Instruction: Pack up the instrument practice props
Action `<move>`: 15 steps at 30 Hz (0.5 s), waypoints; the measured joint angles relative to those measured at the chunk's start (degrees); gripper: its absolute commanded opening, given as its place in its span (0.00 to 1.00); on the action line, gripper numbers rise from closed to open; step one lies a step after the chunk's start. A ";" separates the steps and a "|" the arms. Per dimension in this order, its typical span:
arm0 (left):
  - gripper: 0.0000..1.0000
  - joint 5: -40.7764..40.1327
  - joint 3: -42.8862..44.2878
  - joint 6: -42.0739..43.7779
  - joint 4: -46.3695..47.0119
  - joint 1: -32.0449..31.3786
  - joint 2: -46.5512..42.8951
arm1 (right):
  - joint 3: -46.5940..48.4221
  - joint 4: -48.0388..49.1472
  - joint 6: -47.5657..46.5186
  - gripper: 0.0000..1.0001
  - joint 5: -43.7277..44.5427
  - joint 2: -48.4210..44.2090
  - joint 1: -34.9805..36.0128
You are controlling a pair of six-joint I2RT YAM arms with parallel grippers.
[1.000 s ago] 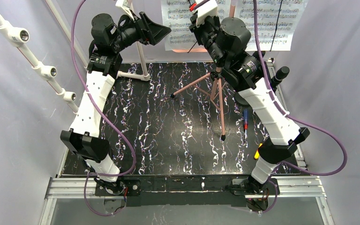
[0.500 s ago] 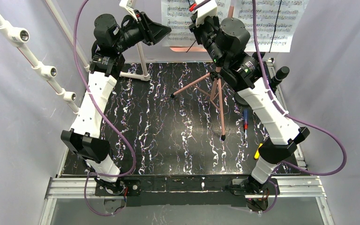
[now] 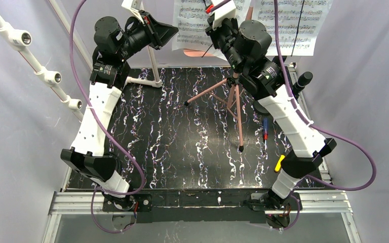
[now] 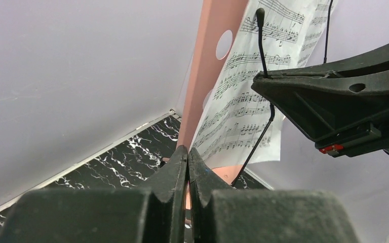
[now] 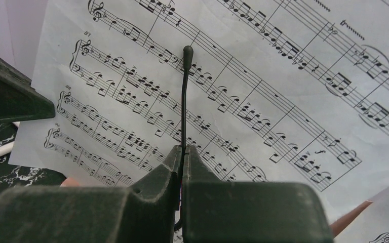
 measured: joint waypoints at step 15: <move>0.56 -4.59 -6.34 3.63 -1.75 -0.04 -4.09 | -1.01 0.26 0.07 0.01 -0.66 -0.79 -0.37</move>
